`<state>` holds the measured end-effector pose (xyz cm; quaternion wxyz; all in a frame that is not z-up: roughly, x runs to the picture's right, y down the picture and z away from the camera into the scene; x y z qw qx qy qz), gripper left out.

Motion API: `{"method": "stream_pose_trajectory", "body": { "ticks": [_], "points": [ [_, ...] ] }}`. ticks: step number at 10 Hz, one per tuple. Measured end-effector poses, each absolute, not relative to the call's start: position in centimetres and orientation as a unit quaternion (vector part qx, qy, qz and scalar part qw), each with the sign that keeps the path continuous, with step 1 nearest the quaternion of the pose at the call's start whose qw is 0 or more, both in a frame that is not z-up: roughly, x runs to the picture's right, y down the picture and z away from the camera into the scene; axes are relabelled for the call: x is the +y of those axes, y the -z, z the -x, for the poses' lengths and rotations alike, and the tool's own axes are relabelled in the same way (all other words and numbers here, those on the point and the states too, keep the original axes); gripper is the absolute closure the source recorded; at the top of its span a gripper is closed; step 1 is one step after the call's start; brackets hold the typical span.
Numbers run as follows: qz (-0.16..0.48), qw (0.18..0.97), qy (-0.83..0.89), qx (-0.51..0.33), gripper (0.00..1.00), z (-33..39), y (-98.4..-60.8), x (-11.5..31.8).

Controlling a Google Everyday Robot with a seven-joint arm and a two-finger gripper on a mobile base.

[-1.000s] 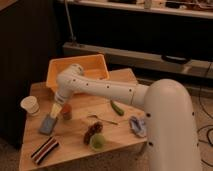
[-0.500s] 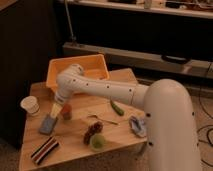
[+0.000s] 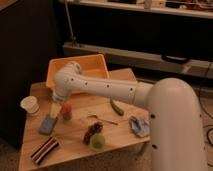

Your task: Wipe table surface with eraser

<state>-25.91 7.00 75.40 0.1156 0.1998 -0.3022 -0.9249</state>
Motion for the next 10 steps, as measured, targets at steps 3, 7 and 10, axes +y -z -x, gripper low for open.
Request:
{"method": "stream_pose_trajectory", "body": {
  "ticks": [3,7,10],
  "points": [
    [-0.27,-0.027,0.924,-0.269,0.2,26.9,-72.3,7.0],
    [-0.384,-0.174,0.872,-0.247,0.2,27.5,-69.1,7.4],
    [-0.283,-0.117,0.912,-0.272,0.2,27.5,-69.8,7.2]
  ]
}}
